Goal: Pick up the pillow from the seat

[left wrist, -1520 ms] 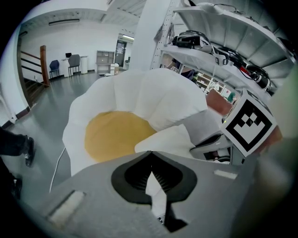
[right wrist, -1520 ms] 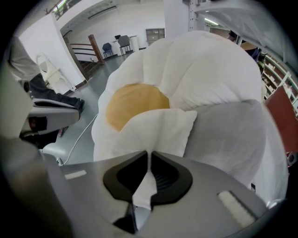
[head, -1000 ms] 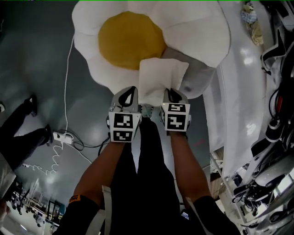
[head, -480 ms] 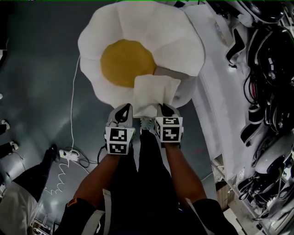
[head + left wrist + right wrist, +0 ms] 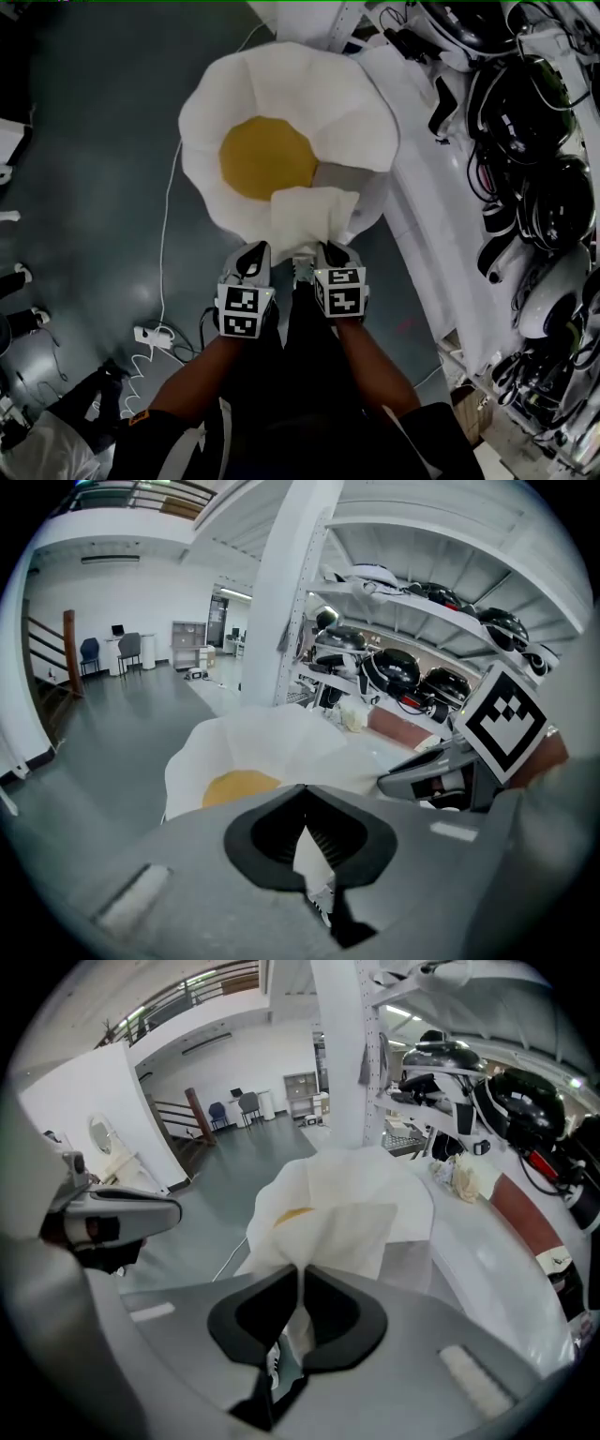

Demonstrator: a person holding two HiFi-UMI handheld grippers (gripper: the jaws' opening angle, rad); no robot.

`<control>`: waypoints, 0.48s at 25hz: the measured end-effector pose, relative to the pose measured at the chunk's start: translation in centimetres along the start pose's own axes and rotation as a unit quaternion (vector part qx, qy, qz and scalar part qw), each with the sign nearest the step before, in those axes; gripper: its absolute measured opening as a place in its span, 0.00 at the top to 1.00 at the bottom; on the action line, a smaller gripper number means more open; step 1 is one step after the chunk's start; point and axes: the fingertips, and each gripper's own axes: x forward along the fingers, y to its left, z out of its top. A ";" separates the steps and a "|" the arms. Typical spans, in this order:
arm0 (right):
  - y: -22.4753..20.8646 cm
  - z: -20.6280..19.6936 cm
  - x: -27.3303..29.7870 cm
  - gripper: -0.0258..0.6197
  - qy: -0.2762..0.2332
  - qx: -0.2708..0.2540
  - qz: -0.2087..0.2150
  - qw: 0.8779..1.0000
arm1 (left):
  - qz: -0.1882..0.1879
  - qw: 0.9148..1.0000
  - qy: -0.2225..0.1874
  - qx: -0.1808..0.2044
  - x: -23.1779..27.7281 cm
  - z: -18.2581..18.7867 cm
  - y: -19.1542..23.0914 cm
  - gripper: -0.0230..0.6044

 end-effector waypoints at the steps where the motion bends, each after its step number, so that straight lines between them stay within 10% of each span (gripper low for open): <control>1: 0.3 0.2 -0.8 0.92 -0.006 0.001 0.000 1.000 | 0.001 1.000 -0.005 0.000 -0.8 0.4 0.1 0.96; 12: 4.9 3.4 -9.8 0.92 -0.092 0.000 -0.009 0.996 | -0.026 0.998 -0.056 0.032 -7.5 5.0 -1.4 0.96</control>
